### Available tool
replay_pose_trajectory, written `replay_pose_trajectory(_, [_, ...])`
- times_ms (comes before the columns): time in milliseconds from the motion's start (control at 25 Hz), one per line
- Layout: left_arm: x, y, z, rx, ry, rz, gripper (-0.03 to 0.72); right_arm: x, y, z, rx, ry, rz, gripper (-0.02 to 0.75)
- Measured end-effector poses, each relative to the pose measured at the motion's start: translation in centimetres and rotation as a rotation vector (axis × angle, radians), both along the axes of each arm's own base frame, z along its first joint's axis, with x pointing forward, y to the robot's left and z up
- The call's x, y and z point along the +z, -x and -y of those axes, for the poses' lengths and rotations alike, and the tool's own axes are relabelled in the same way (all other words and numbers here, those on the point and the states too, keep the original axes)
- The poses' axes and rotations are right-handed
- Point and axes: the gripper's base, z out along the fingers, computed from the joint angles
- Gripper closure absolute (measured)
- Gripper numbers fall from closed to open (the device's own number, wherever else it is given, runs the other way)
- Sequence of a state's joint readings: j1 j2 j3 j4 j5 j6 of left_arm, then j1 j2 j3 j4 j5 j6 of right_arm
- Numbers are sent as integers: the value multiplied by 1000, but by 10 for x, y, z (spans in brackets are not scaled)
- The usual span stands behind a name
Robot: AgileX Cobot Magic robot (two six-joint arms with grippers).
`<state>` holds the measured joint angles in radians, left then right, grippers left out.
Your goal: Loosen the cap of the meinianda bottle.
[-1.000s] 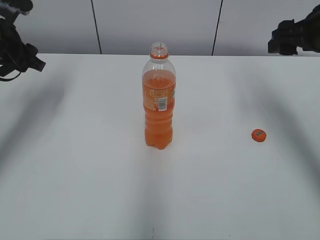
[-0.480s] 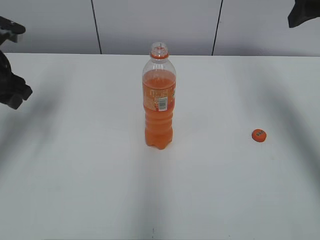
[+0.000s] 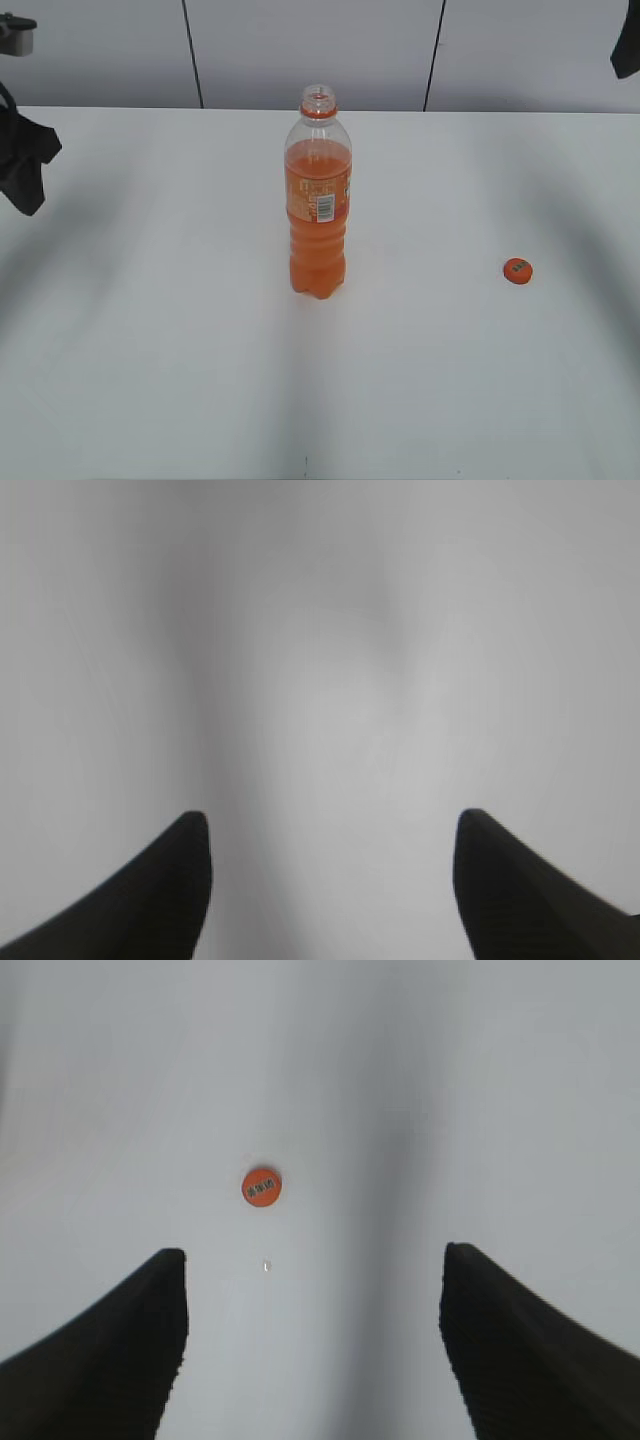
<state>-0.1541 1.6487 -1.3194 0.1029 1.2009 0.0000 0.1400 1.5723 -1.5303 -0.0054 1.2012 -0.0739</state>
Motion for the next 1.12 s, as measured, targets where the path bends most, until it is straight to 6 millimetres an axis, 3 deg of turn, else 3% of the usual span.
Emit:
replay_pose_trajectory(280, [30, 7, 5, 7, 85, 78, 221, 3, 3, 2, 38, 30, 2, 149])
replay_pose_trajectory(720, [90, 52, -1, 21, 130, 271, 221, 42, 35, 5, 42, -1, 126, 149])
replay_pose_trajectory(1120, [91, 107, -14, 49, 98, 313, 221, 80, 77, 10, 41, -24, 264, 149])
